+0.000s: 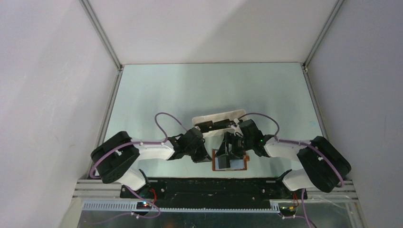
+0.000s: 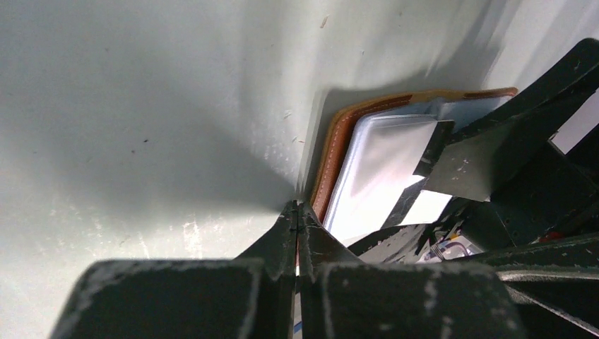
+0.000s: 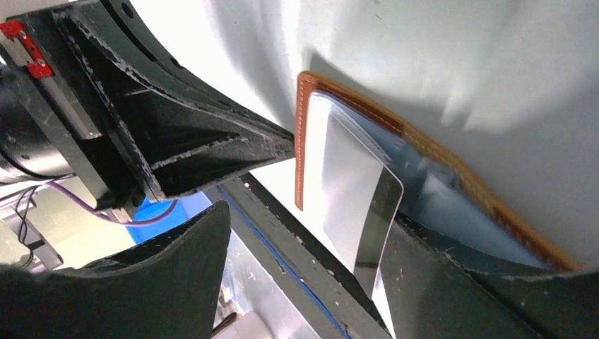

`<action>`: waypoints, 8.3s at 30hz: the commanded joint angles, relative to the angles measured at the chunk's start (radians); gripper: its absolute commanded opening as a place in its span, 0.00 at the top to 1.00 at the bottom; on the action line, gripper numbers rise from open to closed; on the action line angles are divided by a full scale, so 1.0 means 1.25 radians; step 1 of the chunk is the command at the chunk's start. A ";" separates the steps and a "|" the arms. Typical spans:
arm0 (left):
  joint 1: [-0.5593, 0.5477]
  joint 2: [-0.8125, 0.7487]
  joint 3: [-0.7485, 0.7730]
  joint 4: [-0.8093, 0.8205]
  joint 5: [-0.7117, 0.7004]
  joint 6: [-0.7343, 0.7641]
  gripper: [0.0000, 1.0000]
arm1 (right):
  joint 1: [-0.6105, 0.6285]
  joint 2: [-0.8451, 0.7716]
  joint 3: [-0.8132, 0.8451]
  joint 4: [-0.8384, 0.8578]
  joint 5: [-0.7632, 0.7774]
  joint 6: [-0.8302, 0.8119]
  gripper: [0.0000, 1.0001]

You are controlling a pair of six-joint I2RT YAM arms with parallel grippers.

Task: Put the credit cards into the card holder
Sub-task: Insert the credit card into the card holder, then turn over the card slot in the card holder.

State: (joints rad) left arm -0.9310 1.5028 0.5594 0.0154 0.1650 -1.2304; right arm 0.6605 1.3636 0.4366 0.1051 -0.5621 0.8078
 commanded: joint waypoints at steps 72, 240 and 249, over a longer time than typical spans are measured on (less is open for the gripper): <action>0.019 -0.039 -0.104 0.234 0.010 -0.070 0.98 | 0.071 0.090 0.280 -0.430 0.039 -0.250 0.10; -0.005 -0.029 0.064 -0.104 -0.031 0.091 0.50 | -0.072 0.052 0.203 -0.470 0.042 -0.218 0.58; -0.006 -0.016 0.070 -0.105 -0.023 0.094 0.51 | -0.067 0.091 0.202 -0.412 -0.016 -0.193 0.62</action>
State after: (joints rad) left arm -0.9409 1.4837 0.6304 -0.0868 0.1482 -1.1423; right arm 0.5697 1.4647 0.6914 -0.4709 -0.5297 0.5407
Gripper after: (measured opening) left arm 0.487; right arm 0.383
